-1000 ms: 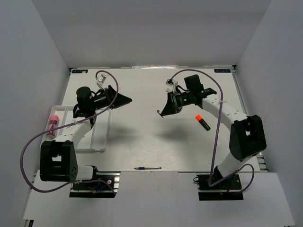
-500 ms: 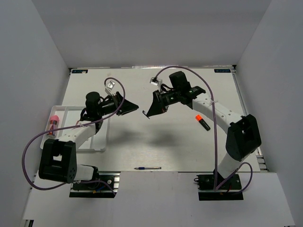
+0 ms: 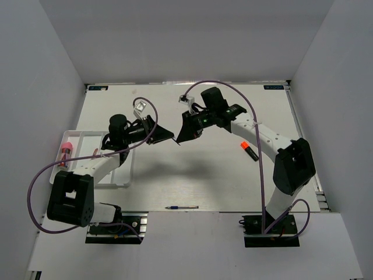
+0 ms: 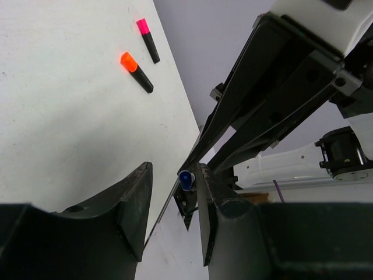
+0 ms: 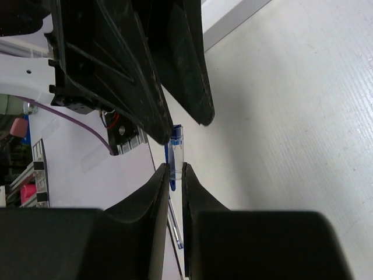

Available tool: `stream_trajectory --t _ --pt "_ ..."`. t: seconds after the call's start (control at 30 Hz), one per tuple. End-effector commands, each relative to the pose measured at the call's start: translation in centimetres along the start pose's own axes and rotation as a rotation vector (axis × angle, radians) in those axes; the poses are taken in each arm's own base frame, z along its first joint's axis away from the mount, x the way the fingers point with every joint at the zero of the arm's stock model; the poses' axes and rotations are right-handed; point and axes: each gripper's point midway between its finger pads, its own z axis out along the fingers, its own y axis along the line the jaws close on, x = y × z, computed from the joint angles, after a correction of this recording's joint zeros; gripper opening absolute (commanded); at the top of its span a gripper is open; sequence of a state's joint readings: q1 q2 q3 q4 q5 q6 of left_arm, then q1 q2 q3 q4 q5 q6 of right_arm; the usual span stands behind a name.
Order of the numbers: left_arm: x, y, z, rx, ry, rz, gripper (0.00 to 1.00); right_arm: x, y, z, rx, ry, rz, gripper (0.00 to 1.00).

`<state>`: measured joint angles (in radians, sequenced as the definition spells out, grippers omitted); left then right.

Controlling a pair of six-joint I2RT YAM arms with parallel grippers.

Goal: Sort the stationery into containers
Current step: Pick up the pen cap from the center of the board.

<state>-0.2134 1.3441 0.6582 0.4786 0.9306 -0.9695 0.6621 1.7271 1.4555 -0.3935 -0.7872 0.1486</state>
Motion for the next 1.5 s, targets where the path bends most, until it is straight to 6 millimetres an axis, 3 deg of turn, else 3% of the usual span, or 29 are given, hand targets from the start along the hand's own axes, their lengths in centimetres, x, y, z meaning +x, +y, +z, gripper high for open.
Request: stream_trajectory --t 0.0,0.2,0.43,0.7,1.03,1.07,1.1,1.2,1.33,1.37,1.43,1.47 --pt "0.9 -1.0 -0.1 0.022 0.018 0.025 0.46 -1.4 0.5 0.1 -0.005 -0.016 -0.041 0.00" --pt "1.4 -1.4 0.1 0.034 0.034 0.039 0.45 -1.3 0.3 0.4 -0.007 -0.009 -0.036 0.00" --pt "1.2 -1.3 0.2 0.028 0.027 0.041 0.34 -1.3 0.4 0.4 -0.006 -0.009 -0.042 0.00" --pt "1.2 -1.0 0.3 0.017 0.026 0.030 0.30 -1.5 0.4 0.4 -0.005 -0.013 -0.045 0.00" --pt "1.4 -0.4 0.3 -0.011 0.027 0.012 0.17 -1.7 0.8 0.2 -0.019 -0.018 -0.046 0.00" --pt "1.4 -0.4 0.3 -0.014 0.028 0.009 0.12 -1.6 0.8 0.3 -0.018 -0.015 -0.051 0.05" --pt "1.4 -0.3 0.3 -0.018 0.031 0.006 0.09 -1.7 0.9 -0.1 -0.013 -0.019 -0.055 0.32" --pt "0.3 0.1 -0.3 -0.039 0.008 0.012 0.00 -1.4 0.0 -1.0 0.044 -0.018 -0.069 0.51" --pt "-1.4 0.2 -1.1 -0.091 -0.030 0.056 0.00 -0.5 -1.4 -3.7 0.168 -0.022 -0.117 0.51" --pt "-1.5 0.3 -1.3 -0.096 -0.038 0.055 0.00 0.5 -1.7 -3.9 0.183 -0.002 -0.131 0.51" --pt "-2.2 1.0 -2.5 -0.122 -0.074 0.037 0.00 1.8 -2.1 -5.9 0.251 0.023 -0.226 0.43" --pt "-2.1 0.8 -2.6 -0.124 -0.073 0.035 0.00 3.0 -2.4 -5.8 0.250 0.050 -0.200 0.40"
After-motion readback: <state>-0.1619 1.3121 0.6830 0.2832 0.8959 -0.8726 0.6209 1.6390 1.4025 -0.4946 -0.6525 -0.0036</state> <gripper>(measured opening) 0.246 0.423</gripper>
